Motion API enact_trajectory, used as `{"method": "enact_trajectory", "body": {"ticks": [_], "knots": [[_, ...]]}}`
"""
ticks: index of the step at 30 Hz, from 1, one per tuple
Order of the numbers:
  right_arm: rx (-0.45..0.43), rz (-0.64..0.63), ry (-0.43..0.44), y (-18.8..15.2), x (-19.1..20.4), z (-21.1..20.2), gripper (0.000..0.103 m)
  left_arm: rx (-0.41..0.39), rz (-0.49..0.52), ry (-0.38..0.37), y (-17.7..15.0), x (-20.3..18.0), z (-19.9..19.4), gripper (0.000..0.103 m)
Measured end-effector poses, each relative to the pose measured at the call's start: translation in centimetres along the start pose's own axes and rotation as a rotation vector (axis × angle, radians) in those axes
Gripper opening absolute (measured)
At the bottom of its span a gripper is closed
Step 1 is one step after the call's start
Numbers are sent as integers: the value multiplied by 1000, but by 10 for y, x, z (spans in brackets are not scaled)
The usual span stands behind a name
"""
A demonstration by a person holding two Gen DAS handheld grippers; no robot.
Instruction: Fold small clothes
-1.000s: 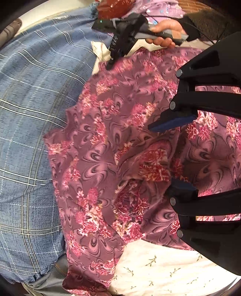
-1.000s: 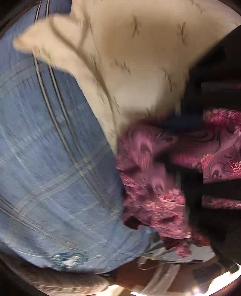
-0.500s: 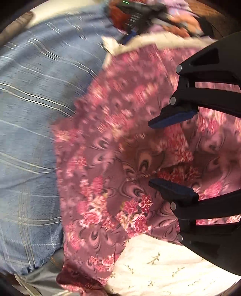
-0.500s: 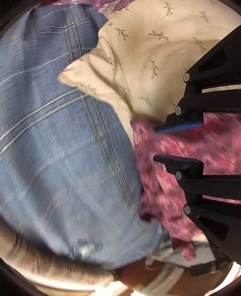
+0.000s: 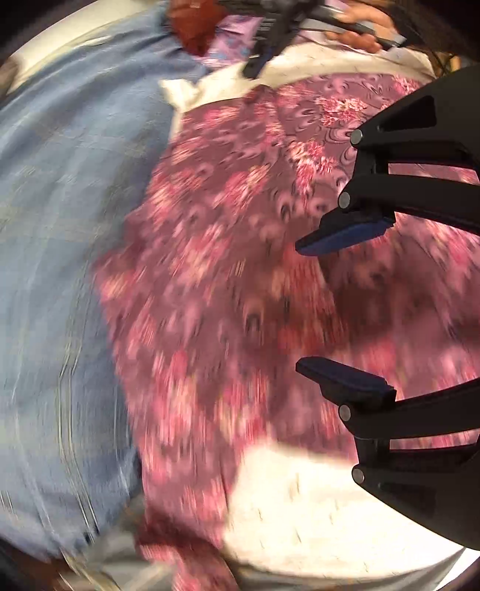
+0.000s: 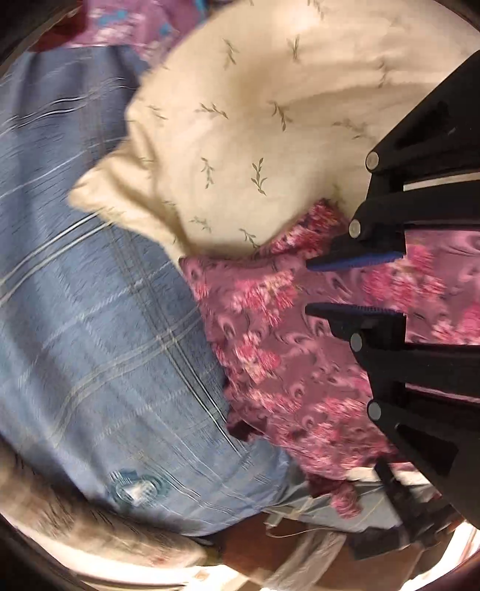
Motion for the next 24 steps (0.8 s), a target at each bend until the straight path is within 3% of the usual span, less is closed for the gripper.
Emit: {"method": "enact_trajectory", "body": {"ticks": [5, 8, 11, 14, 17, 19, 24], "knots": [[39, -98, -32, -27, 40, 14, 30, 21, -140, -10, -19, 64, -28, 62], [103, -137, -33, -53, 68, 31, 39, 39, -207, -5, -35, 96, -32, 62], [167, -192, -31, -79, 106, 53, 40, 32, -309, -4, -50, 145, -45, 62], [206, -277, -12, -98, 154, 69, 42, 2, -404, -12, -61, 189, -57, 63], [226, -367, 32, -114, 210, 85, 57, -24, -510, -10, -61, 231, -68, 63], [234, -410, 39, -126, 238, 96, 58, -72, -576, -1, -56, 259, -79, 63], [292, -446, 66, -161, 262, 120, 58, -153, -761, -32, -38, 312, -79, 66]]}}
Point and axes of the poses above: each gripper's, at about its wrist camera, not at the fingertips, and z roughly the way its jaws point, x to its left, y to its top, the point moved 5 cm from there along z, roughly the way its jaws point, and after that the axes turned 10 degrees about z, right-handed, at the moved point
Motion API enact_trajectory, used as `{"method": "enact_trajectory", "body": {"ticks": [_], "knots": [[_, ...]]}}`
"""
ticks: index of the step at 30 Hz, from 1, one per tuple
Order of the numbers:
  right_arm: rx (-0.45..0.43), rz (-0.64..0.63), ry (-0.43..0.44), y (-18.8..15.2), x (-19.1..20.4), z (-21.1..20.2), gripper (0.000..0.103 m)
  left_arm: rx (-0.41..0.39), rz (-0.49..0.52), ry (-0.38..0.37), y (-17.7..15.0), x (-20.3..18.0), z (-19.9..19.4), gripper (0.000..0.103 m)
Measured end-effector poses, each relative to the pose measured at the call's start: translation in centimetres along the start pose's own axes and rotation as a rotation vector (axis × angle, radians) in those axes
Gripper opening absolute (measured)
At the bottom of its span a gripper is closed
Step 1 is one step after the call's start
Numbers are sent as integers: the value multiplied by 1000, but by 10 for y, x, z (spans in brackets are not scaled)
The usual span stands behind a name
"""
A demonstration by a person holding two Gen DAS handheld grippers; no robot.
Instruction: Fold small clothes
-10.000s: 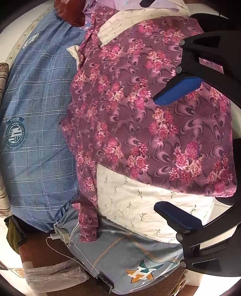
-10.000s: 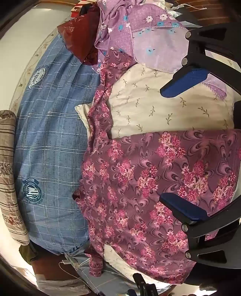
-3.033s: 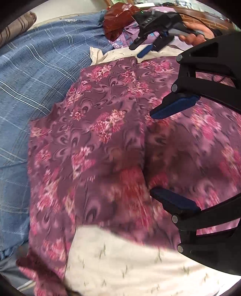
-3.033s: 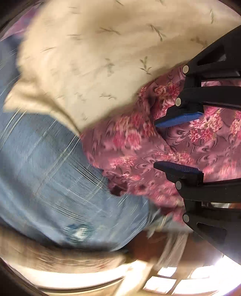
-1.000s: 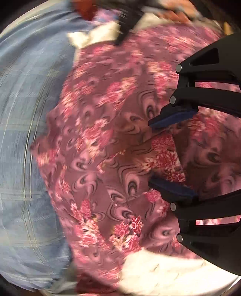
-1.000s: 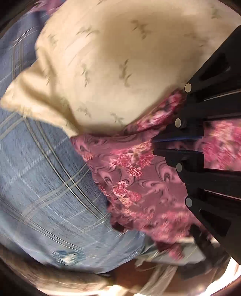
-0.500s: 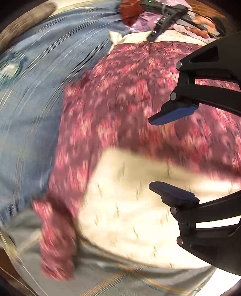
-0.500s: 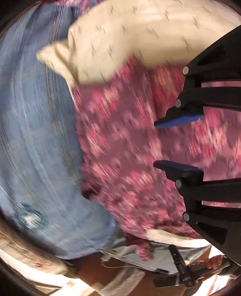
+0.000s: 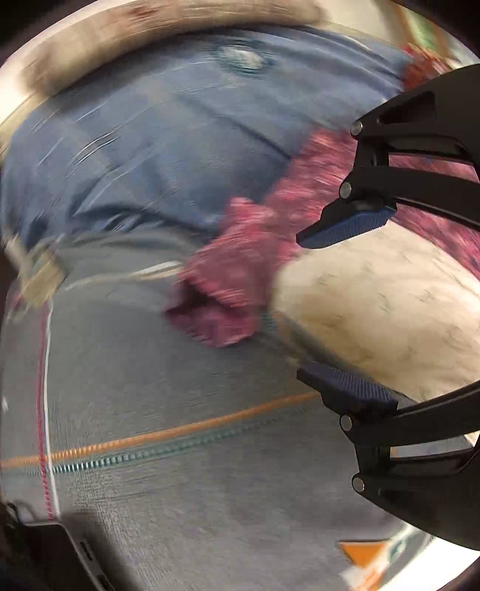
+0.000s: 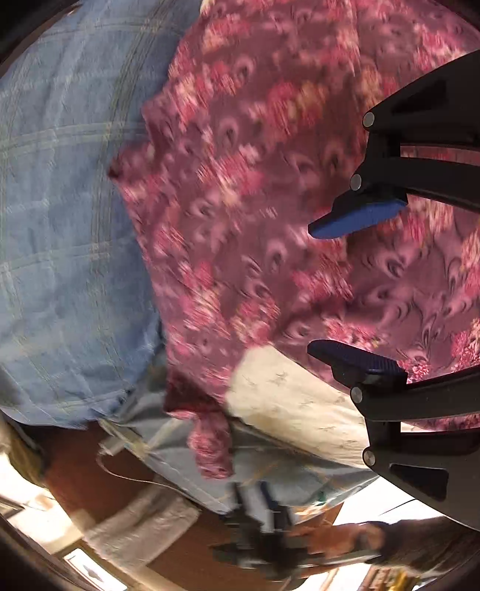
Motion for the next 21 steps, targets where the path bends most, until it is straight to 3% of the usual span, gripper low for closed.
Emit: {"method": "enact_trajectory", "body": {"ticks": [4, 9, 11, 12, 13, 16, 21], "knots": [[39, -8, 1, -14, -2, 18, 58, 27, -109, -92, 10, -9, 31, 67], [60, 20, 39, -15, -15, 20, 58, -25, -209, -108, 28, -6, 59, 65], [46, 19, 61, -14, -21, 14, 58, -42, -234, -160, 39, -2, 64, 51], [36, 17, 68, -13, -23, 11, 58, -31, -235, -172, 43, -3, 67, 21], [22, 14, 80, -13, -27, 8, 58, -1, -231, -188, 44, -7, 70, 8], [-16, 30, 92, -11, -39, -1, 58, -3, -172, -200, 42, -32, 59, 8], [-47, 126, 106, -11, -70, -16, 57, -4, 22, -337, 18, -139, 31, 8]]}}
Point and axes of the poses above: each gripper's, at about its wrist camera, not at the fingertips, and z roughly the way its jaws point, x to its left, y to its top, the point moved 5 cm from there along z, roughly the way its jaws point, and after that the axes turned 10 degrees about z, right-handed, at the moved point
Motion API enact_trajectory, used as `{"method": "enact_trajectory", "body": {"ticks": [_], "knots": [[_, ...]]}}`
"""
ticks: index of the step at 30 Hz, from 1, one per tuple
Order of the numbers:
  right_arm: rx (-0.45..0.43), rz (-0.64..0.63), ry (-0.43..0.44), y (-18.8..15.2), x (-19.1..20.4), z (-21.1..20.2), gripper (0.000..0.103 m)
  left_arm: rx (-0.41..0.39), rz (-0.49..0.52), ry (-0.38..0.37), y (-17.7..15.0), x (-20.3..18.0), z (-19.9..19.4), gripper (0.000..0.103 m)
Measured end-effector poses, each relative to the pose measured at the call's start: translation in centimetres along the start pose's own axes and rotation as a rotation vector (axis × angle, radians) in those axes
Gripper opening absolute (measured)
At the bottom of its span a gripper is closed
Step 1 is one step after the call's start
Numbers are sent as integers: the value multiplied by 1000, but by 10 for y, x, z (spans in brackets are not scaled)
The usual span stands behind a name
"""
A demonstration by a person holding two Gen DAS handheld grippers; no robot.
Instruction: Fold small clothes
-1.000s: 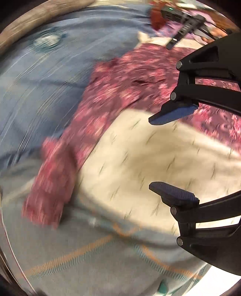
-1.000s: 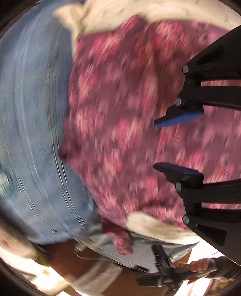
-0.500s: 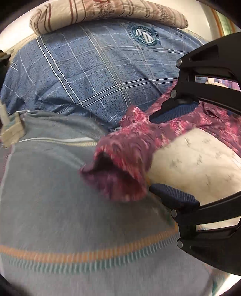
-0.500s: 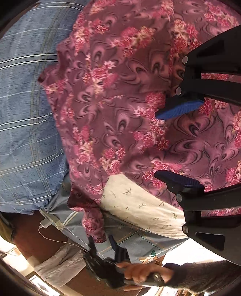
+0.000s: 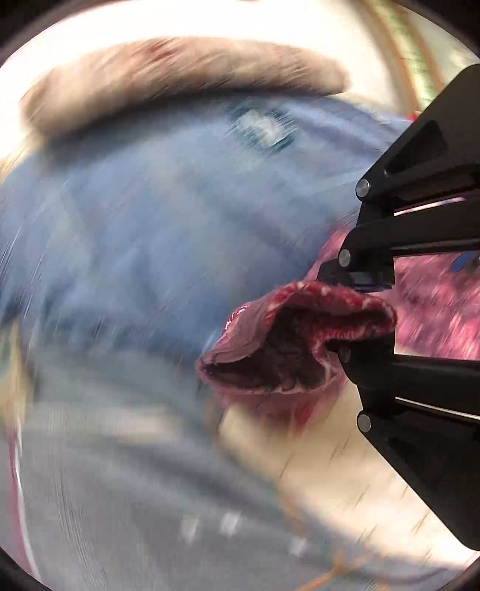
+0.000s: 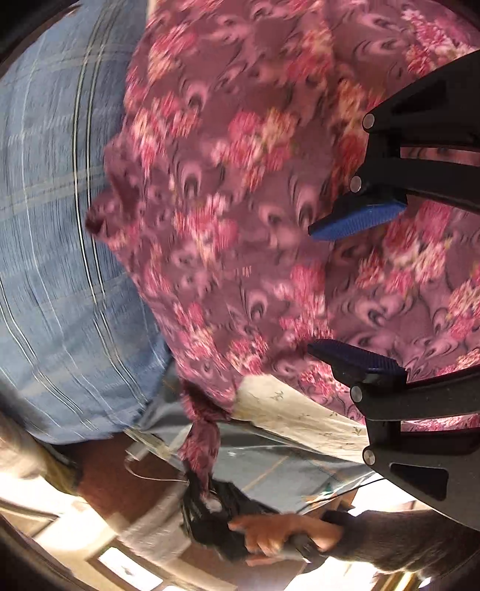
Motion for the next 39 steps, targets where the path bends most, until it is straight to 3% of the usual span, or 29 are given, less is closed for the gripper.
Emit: {"method": "enact_trajectory", "body": {"ticks": [5, 7, 9, 12, 13, 15, 18, 19, 23, 26, 28, 32, 38, 39], "knots": [[-51, 75, -3, 1, -39, -33, 57, 95, 185, -118, -58, -124, 52, 8], [-60, 110, 3, -2, -56, -43, 57, 176, 229, -143, -100, -163, 91, 8], [-67, 149, -9, -7, -77, -53, 57, 274, 274, -106, -142, -186, 137, 9], [-79, 206, -38, -16, -110, -69, 58, 484, 327, -69, -212, -203, 195, 9], [-85, 227, -45, -18, -121, -76, 59, 543, 326, -74, -229, -206, 204, 9], [-105, 264, -51, -22, -139, -89, 59, 590, 346, -109, -247, -214, 202, 14], [-145, 311, -43, -19, -157, -103, 59, 569, 392, -154, -243, -222, 176, 46], [-154, 323, -37, -17, -159, -105, 59, 557, 400, -169, -237, -222, 164, 52], [-178, 360, 17, -7, -153, -102, 59, 483, 411, -203, -201, -207, 112, 61], [-172, 386, 90, 0, -137, -95, 60, 353, 413, -106, -158, -172, 91, 79], [-151, 406, 125, 7, -126, -85, 60, 299, 355, -25, -130, -134, 81, 80], [-159, 451, 75, 15, -120, -77, 60, 303, 196, 30, -94, -79, 91, 80], [-182, 397, -75, 39, -123, -56, 63, 350, 159, 126, -90, -59, 134, 80], [-179, 392, -84, 41, -125, -53, 49, 359, 162, 170, -88, -58, 144, 72]]}}
Point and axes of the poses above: each gripper's, at about its wrist camera, not at the fingertips, and z roughly the way its jaws point, x to its left, y to its top, the point moved 5 cm from there along z, roughly the way its jaws point, and after that the axes turned 10 degrees about z, right-handed, at the moved point
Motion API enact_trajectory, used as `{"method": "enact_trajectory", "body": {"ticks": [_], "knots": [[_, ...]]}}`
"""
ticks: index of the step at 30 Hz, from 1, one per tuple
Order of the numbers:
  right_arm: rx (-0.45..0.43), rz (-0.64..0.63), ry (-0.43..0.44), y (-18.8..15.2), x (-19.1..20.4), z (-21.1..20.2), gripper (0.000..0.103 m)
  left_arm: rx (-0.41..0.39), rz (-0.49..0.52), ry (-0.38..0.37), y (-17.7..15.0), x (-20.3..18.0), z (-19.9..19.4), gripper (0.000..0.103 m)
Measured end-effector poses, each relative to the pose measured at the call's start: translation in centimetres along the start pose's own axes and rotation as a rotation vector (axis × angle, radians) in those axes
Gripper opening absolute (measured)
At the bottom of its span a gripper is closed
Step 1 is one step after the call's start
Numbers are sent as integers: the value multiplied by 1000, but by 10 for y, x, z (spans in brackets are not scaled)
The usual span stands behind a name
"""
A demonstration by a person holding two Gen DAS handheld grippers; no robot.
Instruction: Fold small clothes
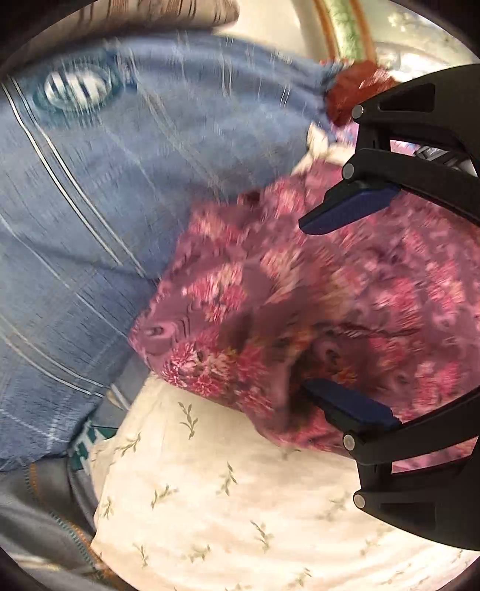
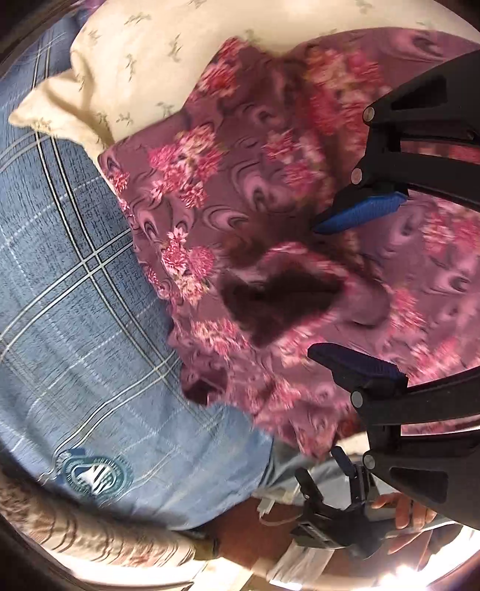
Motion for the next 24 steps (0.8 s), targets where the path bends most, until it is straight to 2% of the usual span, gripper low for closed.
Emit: {"method": "enact_trajectory", "body": {"ticks": [1, 2, 3, 4, 6, 7, 8, 10, 11, 12, 14, 15, 18, 20, 21, 22, 23, 24], "knots": [[15, -15, -6, 6, 4, 6, 28, 1, -2, 37, 5, 0, 4, 32], [35, -30, -7, 12, 8, 8, 6, 17, 0, 56, 9, -1, 7, 11], [14, -49, 15, 26, 18, -1, 5, 38, -6, 22, 12, -4, 7, 6], [-28, -62, 55, 37, 26, -14, 5, 17, -18, -17, 14, -8, -1, 7], [-159, -101, 136, 64, 42, -53, 5, -40, 15, -37, 14, -17, -18, 8], [-207, -115, 175, 75, 45, -70, 5, -41, 27, -61, 7, -22, -22, 9], [-221, -127, 160, 79, 42, -74, 5, -35, 37, -79, -3, -25, -23, 9], [-196, -148, 87, 76, 24, -63, 11, -14, 84, -28, -28, -25, -16, 12], [-158, -142, 13, 69, 6, -48, 12, 16, 94, -5, -43, -21, -7, 13], [-109, -115, -77, 58, -20, -32, 12, 73, 96, -14, -60, -15, 4, 13], [-35, -45, -99, 37, -56, -19, 12, 200, 73, -93, -96, -2, 21, 13], [-27, -19, -89, 31, -66, -21, 13, 214, 71, -117, -110, 5, 19, 13], [-80, 59, -26, 22, -87, -47, 15, 135, 91, -124, -117, 13, -9, 15], [-117, 74, 3, 27, -85, -62, 16, 77, 97, -129, -107, 11, -26, 30], [-131, 76, 26, 30, -81, -70, 23, 52, 101, -120, -103, 10, -32, 49], [-145, 72, 46, 35, -72, -76, 30, 22, 102, -111, -96, 8, -37, 62], [-146, 63, 57, 39, -66, -76, 52, -11, 108, -103, -89, 5, -42, 65], [-140, 51, 54, 45, -60, -72, 64, -30, 112, -87, -81, 1, -42, 67]]}}
Point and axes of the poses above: each gripper's, at about its wrist camera, not at the fingertips, and z roughly the way its jaws point, x to its left, y to its top, the point moved 5 cm from there along z, roughly the way its jaws point, and after that the axes turned 10 degrees about z, right-handed, at the moved point
